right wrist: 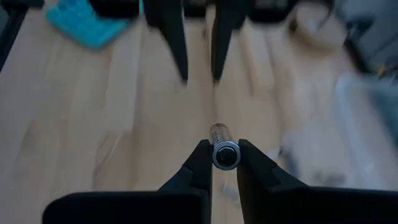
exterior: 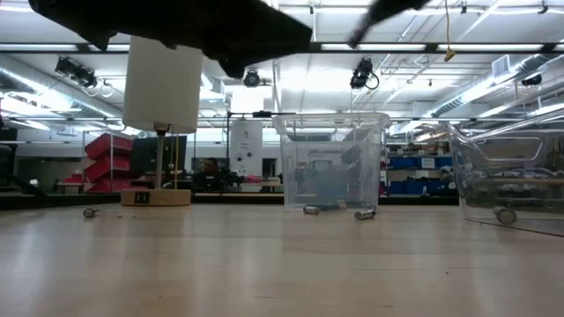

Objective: Sort batteries
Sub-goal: Put the silver battery into the bottom transparent bin

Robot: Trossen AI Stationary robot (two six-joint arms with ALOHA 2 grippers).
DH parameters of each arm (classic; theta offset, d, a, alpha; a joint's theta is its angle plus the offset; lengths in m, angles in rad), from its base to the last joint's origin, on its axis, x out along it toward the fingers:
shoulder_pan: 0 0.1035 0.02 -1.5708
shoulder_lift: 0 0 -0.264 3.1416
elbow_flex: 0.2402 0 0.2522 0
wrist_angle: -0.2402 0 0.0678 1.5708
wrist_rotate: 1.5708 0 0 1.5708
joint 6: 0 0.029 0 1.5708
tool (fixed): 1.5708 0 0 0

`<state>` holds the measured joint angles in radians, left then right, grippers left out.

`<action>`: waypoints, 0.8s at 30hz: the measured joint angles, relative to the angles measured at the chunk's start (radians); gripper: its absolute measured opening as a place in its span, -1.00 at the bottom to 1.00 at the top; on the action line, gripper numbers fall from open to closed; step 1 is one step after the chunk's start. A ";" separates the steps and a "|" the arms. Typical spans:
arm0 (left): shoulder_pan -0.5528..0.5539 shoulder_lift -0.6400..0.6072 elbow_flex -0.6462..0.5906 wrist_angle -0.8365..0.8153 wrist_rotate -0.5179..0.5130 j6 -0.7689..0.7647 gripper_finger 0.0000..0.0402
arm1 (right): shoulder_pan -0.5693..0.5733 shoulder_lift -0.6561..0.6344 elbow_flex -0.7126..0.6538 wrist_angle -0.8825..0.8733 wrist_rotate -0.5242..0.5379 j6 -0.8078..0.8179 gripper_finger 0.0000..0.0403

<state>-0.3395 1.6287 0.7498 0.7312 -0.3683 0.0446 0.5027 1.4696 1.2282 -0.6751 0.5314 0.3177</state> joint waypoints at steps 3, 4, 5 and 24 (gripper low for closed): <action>-0.009 0.000 0.000 -0.048 0.000 -0.028 -0.44 | 0.025 -0.016 0.000 -0.117 -0.043 0.138 -0.81; -0.010 0.000 0.000 -0.060 0.000 -0.030 -0.44 | 0.034 -0.024 0.000 -0.141 -0.058 0.176 -0.81; -0.014 0.000 0.000 -0.068 -0.002 -0.030 -0.44 | 0.045 -0.034 0.000 -0.156 -0.073 0.206 -0.81; -0.014 0.000 0.000 -0.072 -0.105 -0.023 -0.44 | 0.148 -0.091 -0.051 -0.612 -0.397 0.722 -0.81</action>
<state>-0.3538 1.6287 0.7498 0.6594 -0.4732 0.0213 0.6508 1.3788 1.1769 -1.2866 0.1349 1.0402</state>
